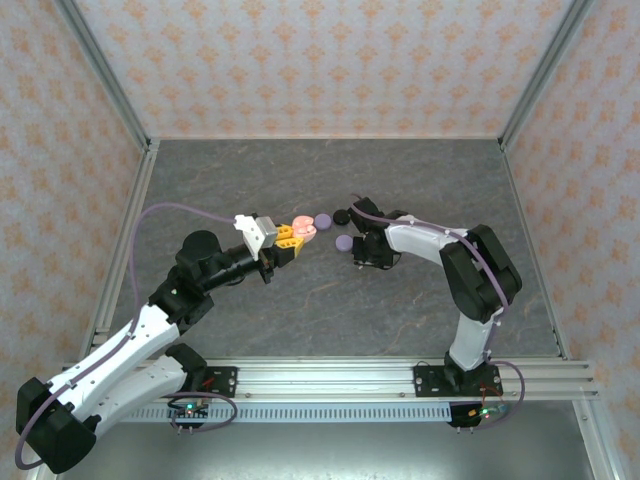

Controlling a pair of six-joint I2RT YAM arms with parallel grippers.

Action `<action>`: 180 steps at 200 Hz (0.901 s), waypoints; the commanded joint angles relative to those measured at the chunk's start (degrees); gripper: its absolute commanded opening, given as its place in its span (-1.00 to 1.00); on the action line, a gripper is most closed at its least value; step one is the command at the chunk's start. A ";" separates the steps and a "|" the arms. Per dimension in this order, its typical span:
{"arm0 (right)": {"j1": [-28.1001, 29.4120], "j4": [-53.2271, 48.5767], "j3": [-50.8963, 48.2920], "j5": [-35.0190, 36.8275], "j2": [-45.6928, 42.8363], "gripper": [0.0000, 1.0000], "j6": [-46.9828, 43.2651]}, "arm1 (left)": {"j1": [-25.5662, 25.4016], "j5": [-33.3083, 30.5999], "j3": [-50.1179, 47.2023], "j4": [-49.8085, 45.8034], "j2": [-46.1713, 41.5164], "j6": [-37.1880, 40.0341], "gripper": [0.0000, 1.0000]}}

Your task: Insert the wireless bluetooth earbuds into the charging case

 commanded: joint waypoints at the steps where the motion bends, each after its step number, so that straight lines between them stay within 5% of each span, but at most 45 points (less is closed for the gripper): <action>1: 0.36 -3.45 -0.82 2.34 -1.47 -0.45 -0.49 | -0.43 -0.80 -0.35 0.92 -0.20 1.22 -1.00; 180: 0.40 -1.87 -2.49 1.35 -2.46 -0.56 -0.90 | -0.45 -0.62 -0.09 0.96 0.32 0.98 -1.00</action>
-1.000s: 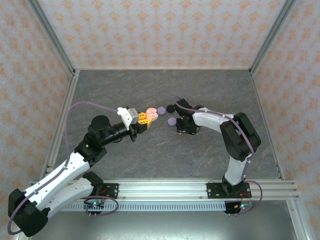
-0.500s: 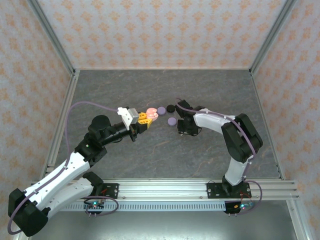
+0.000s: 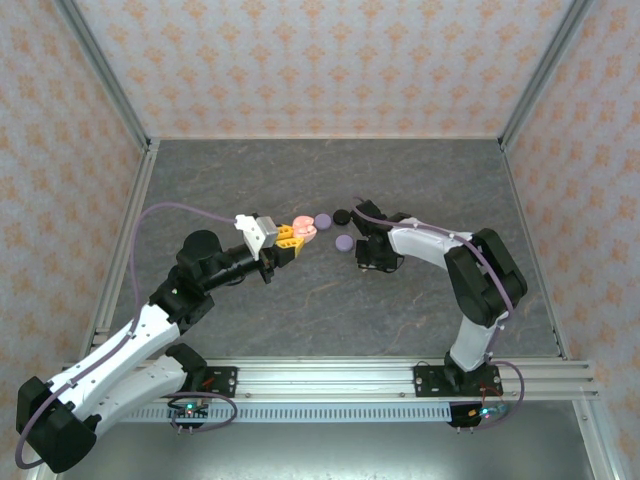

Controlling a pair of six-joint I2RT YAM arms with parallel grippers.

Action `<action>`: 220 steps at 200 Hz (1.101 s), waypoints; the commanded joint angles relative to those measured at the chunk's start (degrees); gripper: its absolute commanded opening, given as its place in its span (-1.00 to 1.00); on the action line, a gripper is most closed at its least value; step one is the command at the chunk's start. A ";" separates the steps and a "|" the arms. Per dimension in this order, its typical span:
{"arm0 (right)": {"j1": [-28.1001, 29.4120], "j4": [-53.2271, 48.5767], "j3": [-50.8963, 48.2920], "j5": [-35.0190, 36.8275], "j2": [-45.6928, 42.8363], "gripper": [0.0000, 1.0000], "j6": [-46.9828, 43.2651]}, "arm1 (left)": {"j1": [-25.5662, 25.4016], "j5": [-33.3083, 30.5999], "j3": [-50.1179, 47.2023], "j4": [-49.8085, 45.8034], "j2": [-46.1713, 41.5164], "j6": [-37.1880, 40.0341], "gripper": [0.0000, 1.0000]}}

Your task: Insert the wireless bluetooth earbuds into the charging case

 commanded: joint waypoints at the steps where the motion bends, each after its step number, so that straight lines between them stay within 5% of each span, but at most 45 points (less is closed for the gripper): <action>1: 0.27 -0.58 -0.42 0.07 -0.28 -0.56 -0.52 | -0.48 -0.62 -0.09 0.94 0.04 1.02 -1.00; 46: 0.25 -0.21 -0.40 -0.45 -0.98 -0.60 -1.83 | -0.45 -0.60 -0.15 0.57 -0.15 1.09 -1.00; 136: 1.08 0.53 -1.18 1.27 -17.57 -0.61 -15.76 | -0.47 -0.80 -1.76 2.74 3.72 -1.47 -1.00; 220: 6.82 2.58 1.26 -0.22 -33.48 -0.61 -30.31 | -0.50 6.83 -1.46 5.99 12.79 -1.73 -1.00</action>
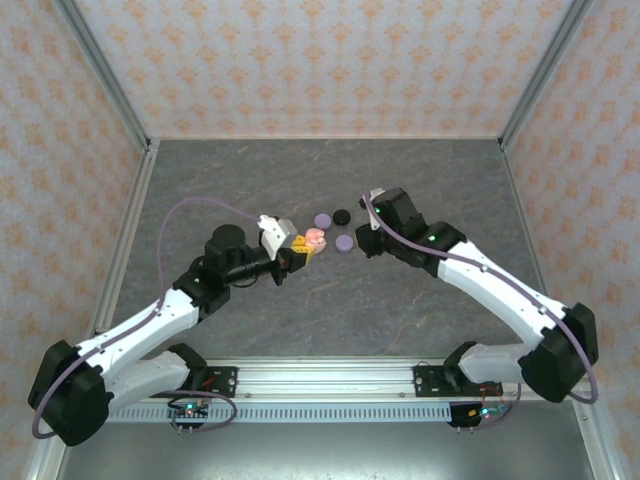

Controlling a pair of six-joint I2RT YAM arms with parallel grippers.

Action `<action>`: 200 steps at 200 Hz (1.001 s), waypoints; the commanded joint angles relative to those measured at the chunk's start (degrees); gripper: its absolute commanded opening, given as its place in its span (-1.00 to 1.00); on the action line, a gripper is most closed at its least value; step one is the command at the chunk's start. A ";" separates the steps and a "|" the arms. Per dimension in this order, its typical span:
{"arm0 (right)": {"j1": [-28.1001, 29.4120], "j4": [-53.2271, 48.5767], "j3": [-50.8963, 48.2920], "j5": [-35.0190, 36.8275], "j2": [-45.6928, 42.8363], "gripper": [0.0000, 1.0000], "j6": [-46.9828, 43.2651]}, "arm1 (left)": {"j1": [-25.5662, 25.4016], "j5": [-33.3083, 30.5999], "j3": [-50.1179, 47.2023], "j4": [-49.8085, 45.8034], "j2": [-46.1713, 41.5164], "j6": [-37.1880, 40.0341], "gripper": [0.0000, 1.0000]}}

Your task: Insert the wireless bluetooth earbuds into the charging case

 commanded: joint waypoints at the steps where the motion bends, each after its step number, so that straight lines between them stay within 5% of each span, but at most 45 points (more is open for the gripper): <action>1: 1.41 1.14 1.72 -0.71 -2.71 -0.61 -5.94 | -0.46 4.50 0.42 3.97 1.42 -0.61 -1.00; 80: 8.64 6.78 2.31 -4.49 -6.90 -0.61 -11.91 | -0.48 10.38 2.60 4.07 3.87 -1.06 -1.00; 200: 11.43 9.53 2.82 -5.37 -3.41 -0.61 -12.11 | -0.46 10.93 3.00 4.55 4.05 -1.66 -1.00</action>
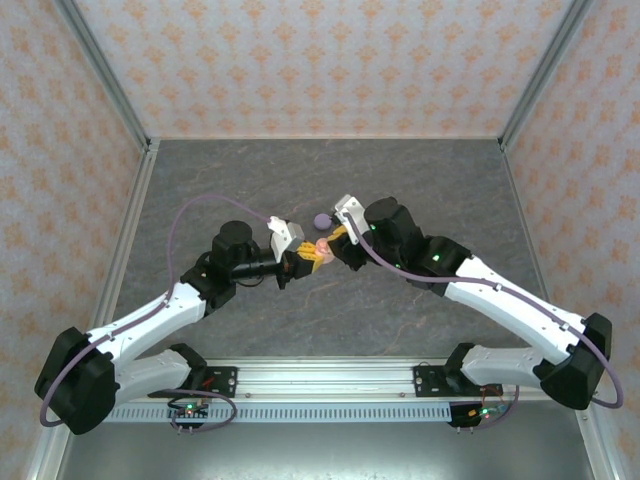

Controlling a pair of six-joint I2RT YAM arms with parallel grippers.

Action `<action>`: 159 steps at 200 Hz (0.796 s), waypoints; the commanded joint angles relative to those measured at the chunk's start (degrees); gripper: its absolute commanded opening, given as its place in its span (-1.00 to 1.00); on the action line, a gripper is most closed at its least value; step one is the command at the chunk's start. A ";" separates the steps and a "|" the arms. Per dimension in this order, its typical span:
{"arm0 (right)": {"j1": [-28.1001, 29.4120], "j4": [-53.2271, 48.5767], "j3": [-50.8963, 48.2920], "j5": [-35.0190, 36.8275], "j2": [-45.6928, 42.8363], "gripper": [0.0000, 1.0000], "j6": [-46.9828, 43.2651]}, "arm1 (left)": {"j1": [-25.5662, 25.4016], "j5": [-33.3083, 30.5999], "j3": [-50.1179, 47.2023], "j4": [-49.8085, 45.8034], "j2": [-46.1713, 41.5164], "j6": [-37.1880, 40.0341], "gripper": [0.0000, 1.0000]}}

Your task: Insert the wireless bluetooth earbuds into the charging case

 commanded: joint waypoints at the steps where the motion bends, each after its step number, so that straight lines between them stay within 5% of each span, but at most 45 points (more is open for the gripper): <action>1: 0.44 2.38 1.62 -0.67 0.63 -0.61 -0.34 | -0.44 1.05 1.86 2.98 0.20 -0.62 -1.00; 159: 1.06 2.28 0.85 0.29 3.06 -0.61 -0.35 | -0.50 0.89 2.09 2.97 0.17 -0.85 -1.00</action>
